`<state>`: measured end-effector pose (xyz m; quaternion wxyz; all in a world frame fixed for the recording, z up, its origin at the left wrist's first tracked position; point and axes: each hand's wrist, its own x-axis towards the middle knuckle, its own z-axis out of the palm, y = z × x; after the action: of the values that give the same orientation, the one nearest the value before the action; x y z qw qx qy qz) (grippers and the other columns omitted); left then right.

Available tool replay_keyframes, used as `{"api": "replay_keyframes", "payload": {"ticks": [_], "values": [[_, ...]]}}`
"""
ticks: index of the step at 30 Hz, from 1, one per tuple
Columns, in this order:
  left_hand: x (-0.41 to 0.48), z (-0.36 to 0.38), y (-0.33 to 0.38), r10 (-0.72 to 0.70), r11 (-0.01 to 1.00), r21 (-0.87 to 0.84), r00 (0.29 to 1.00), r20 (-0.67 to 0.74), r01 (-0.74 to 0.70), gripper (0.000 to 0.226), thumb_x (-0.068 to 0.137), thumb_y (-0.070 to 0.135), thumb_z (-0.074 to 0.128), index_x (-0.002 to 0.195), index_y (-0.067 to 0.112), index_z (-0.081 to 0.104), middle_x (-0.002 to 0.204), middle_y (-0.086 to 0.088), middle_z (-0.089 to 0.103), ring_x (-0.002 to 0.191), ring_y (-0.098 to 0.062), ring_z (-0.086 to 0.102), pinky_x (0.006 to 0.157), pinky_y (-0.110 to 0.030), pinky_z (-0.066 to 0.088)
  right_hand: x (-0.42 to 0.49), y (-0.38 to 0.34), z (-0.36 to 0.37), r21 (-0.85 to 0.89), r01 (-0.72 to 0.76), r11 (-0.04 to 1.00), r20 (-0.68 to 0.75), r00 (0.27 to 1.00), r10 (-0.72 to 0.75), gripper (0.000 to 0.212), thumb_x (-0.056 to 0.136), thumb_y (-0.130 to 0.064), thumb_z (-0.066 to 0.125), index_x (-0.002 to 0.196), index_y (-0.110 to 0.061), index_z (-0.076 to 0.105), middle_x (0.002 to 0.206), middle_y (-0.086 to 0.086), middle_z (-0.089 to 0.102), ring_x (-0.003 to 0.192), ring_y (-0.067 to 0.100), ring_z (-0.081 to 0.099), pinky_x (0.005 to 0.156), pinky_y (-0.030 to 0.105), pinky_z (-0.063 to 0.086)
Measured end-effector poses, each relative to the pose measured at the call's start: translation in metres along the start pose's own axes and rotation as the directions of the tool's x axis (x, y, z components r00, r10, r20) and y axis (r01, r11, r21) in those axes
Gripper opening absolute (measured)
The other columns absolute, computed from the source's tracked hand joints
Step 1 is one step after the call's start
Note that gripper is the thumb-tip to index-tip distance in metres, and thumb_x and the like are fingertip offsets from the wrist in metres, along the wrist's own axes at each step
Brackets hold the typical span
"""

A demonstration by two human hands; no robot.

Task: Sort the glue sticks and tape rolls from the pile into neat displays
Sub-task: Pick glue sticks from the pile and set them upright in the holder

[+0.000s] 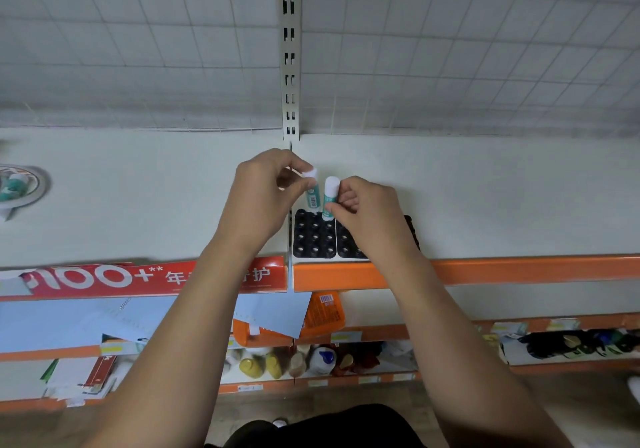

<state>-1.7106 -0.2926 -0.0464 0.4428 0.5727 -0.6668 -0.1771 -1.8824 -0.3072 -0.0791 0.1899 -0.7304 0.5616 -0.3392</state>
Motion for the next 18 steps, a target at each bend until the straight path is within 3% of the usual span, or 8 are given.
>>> {"api": "replay_keyframes", "payload": {"ticks": [4,8,15,18], "values": [[0.001,0.009,-0.004,0.092,0.995,0.037,0.995,0.031,-0.094,0.016,0.083,0.017,0.076,0.097,0.013,0.072,0.092,0.002,0.069,0.08,-0.012,0.066,0.08,-0.035,0.056,0.001,0.0,0.002,-0.031,0.012,0.999,-0.007,1.0,-0.012,0.016,0.083,-0.02,0.075,0.097,-0.015,0.068,0.08,-0.01,0.064,0.064,-0.006,0.055,0.066,0.005,0.045],[0.002,0.012,-0.008,0.123,0.991,0.041,0.991,0.051,-0.125,0.015,0.084,0.016,0.075,0.098,0.013,0.071,0.094,0.001,0.069,0.081,-0.014,0.066,0.079,-0.037,0.056,0.001,-0.001,0.003,-0.037,0.018,0.999,-0.008,1.0,-0.018,0.018,0.085,-0.019,0.074,0.101,-0.012,0.068,0.086,-0.003,0.071,0.072,0.002,0.061,0.071,0.015,0.052],[-0.007,0.016,-0.013,0.077,0.997,0.008,0.996,0.033,-0.077,0.014,0.084,0.015,0.074,0.098,0.015,0.069,0.094,0.005,0.069,0.08,-0.007,0.064,0.079,-0.026,0.055,-0.004,-0.004,0.008,-0.035,-0.026,0.999,-0.037,0.999,0.025,0.02,0.085,-0.018,0.074,0.103,-0.012,0.068,0.087,-0.004,0.07,0.074,0.002,0.059,0.07,0.012,0.048],[-0.009,0.016,-0.012,0.046,0.999,-0.018,0.998,0.031,-0.046,0.015,0.084,0.016,0.074,0.098,0.015,0.068,0.088,0.006,0.067,0.08,-0.007,0.065,0.08,-0.028,0.055,-0.006,-0.009,0.007,-0.037,-0.051,0.998,-0.036,0.998,0.05,0.021,0.086,-0.018,0.073,0.105,-0.011,0.069,0.093,-0.002,0.071,0.077,0.002,0.059,0.068,0.003,0.04]]}}
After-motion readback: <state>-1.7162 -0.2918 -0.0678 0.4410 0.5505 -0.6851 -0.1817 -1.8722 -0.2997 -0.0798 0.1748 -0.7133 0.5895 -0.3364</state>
